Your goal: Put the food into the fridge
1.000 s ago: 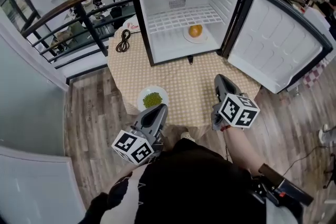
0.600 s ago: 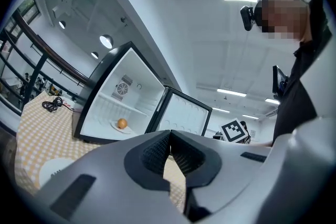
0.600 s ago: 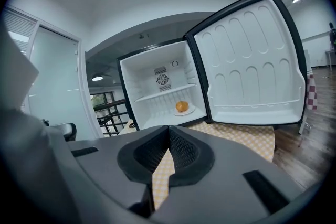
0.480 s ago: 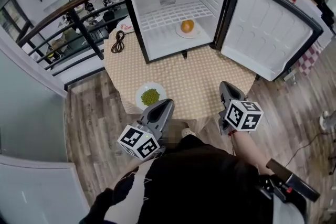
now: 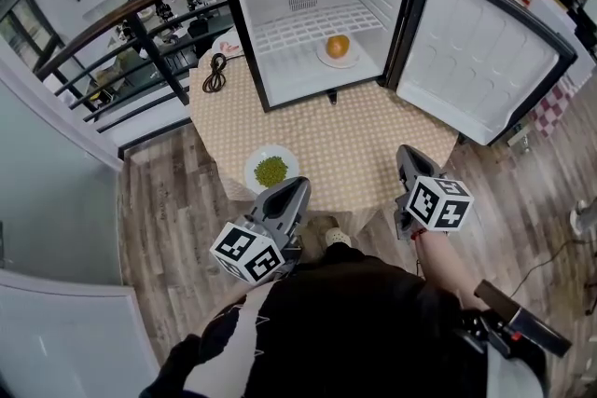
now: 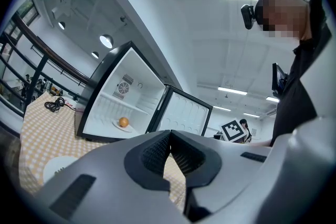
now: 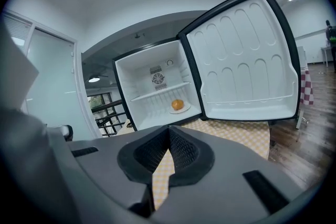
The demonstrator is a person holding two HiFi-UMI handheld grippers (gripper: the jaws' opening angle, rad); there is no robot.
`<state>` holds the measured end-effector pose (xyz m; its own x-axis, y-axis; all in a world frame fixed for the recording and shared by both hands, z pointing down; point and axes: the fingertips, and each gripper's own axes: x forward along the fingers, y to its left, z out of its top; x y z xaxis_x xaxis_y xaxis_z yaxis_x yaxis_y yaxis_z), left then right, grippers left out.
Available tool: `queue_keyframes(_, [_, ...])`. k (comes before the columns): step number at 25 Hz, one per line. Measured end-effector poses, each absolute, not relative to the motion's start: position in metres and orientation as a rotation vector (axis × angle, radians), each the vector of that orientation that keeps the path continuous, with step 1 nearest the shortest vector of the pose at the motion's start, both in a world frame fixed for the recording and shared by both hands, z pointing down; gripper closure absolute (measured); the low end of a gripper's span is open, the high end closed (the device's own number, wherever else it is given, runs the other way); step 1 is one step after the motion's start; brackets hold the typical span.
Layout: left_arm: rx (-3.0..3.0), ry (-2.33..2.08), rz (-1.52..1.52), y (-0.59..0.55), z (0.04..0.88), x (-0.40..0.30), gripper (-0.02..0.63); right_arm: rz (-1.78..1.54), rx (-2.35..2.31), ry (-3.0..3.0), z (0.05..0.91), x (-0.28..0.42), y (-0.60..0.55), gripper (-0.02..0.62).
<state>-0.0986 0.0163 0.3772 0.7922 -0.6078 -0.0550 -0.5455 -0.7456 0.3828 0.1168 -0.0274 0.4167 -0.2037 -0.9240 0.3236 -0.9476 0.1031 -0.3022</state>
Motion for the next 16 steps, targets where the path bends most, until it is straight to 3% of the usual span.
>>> queue_keyframes(16, [2.639,-0.86,-0.244,0.0176,0.3826,-0.0986,0.595,0.687,1.925,-2.277,0.421,0.1101,-0.0293,0.58])
